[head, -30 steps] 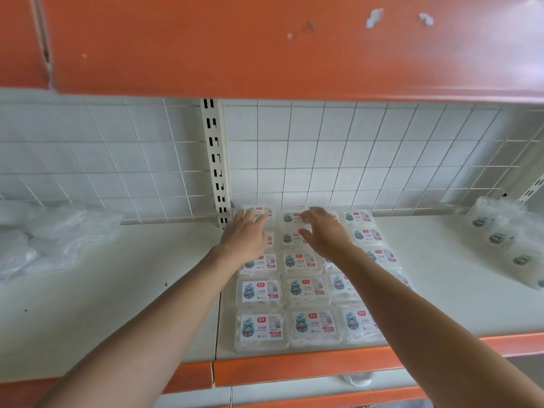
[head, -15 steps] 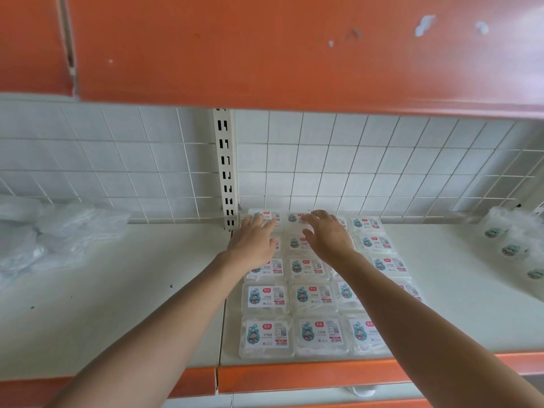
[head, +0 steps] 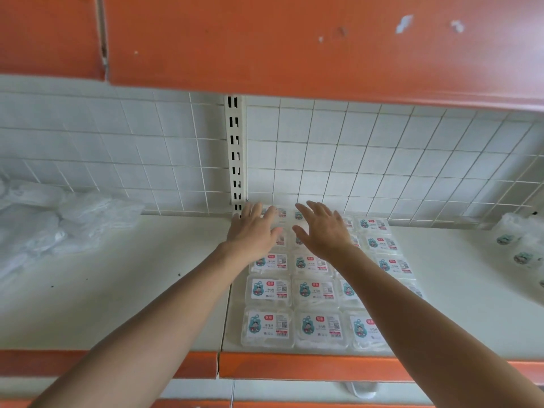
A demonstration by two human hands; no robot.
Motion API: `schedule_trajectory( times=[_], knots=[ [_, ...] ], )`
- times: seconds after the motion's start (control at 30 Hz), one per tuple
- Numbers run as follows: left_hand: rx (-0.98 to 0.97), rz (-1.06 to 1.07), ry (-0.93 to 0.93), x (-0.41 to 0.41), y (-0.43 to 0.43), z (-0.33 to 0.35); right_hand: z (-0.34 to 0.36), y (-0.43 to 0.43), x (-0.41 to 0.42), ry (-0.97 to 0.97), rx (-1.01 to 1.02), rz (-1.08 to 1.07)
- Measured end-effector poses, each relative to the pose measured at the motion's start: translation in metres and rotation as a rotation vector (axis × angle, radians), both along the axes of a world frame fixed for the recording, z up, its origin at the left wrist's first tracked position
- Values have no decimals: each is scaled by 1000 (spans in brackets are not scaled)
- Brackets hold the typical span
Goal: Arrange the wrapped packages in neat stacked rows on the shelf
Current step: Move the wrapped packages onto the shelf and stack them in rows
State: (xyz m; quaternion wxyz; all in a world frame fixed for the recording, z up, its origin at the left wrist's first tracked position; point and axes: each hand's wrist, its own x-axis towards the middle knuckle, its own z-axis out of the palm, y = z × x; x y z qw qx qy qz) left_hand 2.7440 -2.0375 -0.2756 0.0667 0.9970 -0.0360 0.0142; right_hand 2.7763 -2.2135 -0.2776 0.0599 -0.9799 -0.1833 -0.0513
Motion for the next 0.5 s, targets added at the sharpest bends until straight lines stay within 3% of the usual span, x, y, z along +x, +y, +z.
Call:
schedule_trajectory(
  times=[0.5],
  knots=[
    [84, 398, 6, -87, 99, 12, 7, 122, -28, -10, -25, 417]
  ],
)
